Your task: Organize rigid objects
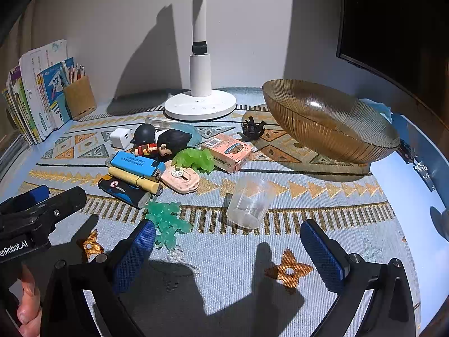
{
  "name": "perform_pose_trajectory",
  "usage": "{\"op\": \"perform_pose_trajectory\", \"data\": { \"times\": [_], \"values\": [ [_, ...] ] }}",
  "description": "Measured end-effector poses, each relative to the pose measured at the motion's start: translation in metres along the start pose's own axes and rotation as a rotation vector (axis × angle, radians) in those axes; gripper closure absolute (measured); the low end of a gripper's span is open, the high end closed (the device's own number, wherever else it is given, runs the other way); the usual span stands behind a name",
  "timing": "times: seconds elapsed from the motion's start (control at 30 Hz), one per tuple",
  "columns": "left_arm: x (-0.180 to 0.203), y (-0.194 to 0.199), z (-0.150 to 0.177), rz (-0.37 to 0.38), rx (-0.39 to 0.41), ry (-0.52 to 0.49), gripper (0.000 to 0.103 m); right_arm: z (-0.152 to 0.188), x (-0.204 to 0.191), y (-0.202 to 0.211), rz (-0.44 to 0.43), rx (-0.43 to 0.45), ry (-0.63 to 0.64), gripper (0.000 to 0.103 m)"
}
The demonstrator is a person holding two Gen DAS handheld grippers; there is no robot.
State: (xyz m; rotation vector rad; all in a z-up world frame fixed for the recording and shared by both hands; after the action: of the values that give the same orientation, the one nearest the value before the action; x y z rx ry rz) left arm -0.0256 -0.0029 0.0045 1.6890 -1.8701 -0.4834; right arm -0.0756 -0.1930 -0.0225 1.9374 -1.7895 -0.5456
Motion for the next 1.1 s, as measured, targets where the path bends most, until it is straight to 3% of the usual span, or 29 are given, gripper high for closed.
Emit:
{"op": "perform_pose_trajectory", "data": {
  "times": [1.1],
  "values": [
    [0.0033, 0.0002, 0.0012, 0.017, 0.006, -0.002, 0.001, 0.0001, -0.0012, -0.0009, -0.010, -0.003, -0.002, 0.000]
  ]
}}
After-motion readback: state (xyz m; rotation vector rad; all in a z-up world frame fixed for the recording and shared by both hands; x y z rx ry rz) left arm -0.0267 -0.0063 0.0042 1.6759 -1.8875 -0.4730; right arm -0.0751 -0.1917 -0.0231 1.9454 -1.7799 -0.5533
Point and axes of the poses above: each gripper's, at about its wrist camera, not at the fingertips, and y roughly against the way its jaws point, x to its right, z to its underside, the point moved 4 cm from there along -y, roughly the way its jaws point, and after that the axes turned 5 degrees about x, right-handed, at the moved point
